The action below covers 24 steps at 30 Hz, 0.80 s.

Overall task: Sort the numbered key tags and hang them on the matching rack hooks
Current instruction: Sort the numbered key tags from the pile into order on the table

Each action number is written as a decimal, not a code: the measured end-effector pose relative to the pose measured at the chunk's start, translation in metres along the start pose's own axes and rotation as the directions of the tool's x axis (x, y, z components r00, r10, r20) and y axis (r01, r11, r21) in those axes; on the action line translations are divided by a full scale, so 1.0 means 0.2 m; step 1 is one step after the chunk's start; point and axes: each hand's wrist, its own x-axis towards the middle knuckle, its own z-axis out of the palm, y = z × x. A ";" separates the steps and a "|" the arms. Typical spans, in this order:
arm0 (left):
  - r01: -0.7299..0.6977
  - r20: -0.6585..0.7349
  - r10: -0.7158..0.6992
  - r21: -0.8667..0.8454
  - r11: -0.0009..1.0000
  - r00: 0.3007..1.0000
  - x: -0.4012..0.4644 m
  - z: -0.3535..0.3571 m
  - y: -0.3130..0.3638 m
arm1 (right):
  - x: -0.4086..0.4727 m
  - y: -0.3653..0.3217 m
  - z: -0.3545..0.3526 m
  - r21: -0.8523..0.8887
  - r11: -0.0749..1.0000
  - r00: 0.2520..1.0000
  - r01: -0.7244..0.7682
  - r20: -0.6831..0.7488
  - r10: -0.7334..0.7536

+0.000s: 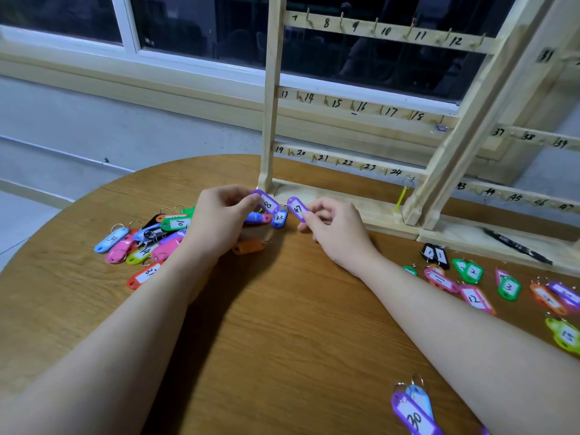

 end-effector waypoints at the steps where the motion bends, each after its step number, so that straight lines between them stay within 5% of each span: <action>1: 0.000 0.009 0.000 0.004 1.000 1.000 0.00 0.00 0.00 | 0.00 0.00 0.00 -0.009 1.000 1.000 0.001 0.007 -0.001; 14: -0.055 0.008 0.055 0.092 0.994 0.998 -0.02 0.00 0.01 | -0.01 -0.04 -0.02 -0.043 0.998 0.997 -0.051 0.055 0.053; 24: -0.097 0.050 0.097 -0.010 0.995 0.994 -0.18 0.06 0.11 | -0.23 -0.11 -0.33 0.151 0.975 0.986 -0.164 -0.002 0.166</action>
